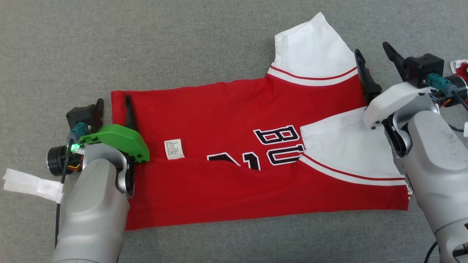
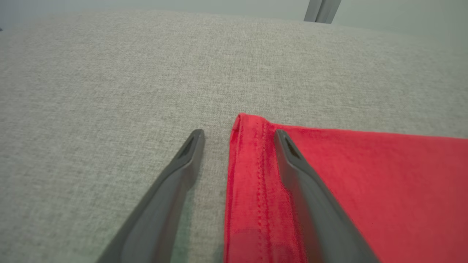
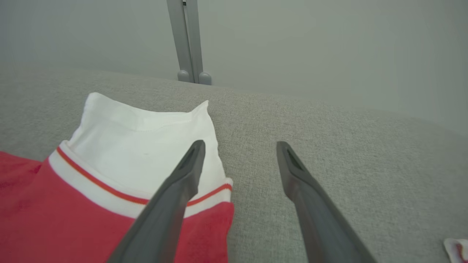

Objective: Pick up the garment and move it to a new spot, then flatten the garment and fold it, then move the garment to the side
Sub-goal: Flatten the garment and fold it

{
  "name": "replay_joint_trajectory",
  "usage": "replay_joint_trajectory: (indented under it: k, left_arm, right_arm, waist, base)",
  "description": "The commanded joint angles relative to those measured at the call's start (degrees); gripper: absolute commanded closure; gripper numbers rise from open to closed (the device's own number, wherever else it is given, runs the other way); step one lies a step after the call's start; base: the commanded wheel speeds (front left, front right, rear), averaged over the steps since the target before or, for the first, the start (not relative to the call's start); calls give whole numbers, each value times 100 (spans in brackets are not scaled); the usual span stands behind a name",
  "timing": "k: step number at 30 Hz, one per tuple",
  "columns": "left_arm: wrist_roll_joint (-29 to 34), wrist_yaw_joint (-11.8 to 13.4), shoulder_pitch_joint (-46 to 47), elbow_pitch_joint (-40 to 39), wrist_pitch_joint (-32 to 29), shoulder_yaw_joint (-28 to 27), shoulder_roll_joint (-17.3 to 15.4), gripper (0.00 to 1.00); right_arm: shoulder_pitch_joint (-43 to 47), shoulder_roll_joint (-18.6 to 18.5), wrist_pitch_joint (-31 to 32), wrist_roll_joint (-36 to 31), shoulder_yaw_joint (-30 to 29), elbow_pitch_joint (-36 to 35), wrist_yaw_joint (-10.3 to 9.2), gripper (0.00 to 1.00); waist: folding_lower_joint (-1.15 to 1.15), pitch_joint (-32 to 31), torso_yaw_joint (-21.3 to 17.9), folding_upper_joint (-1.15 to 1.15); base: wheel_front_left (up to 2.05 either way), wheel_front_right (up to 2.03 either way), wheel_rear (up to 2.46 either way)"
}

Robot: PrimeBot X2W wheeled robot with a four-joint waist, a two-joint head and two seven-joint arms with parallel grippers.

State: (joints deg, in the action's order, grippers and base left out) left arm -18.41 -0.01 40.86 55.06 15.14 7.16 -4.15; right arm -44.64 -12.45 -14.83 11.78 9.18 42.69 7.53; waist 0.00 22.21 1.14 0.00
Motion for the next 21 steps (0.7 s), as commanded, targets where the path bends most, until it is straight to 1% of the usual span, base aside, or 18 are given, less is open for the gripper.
replay_joint_trajectory:
  k: [1,5,11,15,18,21]
  left_arm:
    - [24,-25,103,69,-8,21,11,100]
    - [22,-86,213,135,-8,57,41,100]
    - [114,-184,393,-217,-3,164,81,100]
    - [125,-223,438,-489,-3,290,101,100]
    - [-41,-270,434,-691,-3,487,105,100]
    - [-239,-207,409,-865,-3,750,108,100]
  right_arm:
    - [-188,-32,33,-23,78,94,-10,0]
    - [-674,-57,259,19,331,422,-10,0]
    - [-1356,-161,674,129,549,1009,-10,0]
    - [-1735,-228,886,178,595,1407,-10,0]
    - [-1953,-206,995,267,636,1674,-10,0]
    - [-2082,-189,1088,382,721,1890,-10,0]
  waist:
    - [0,65,60,0]
    - [0,175,173,0]
    - [0,380,470,0]
    - [0,513,686,0]
    - [0,598,819,0]
    - [0,662,913,0]
  base:
    - [0,0,0]
    - [0,0,0]
    - [0,0,0]
    - [0,0,0]
    - [0,0,0]
    - [0,0,0]
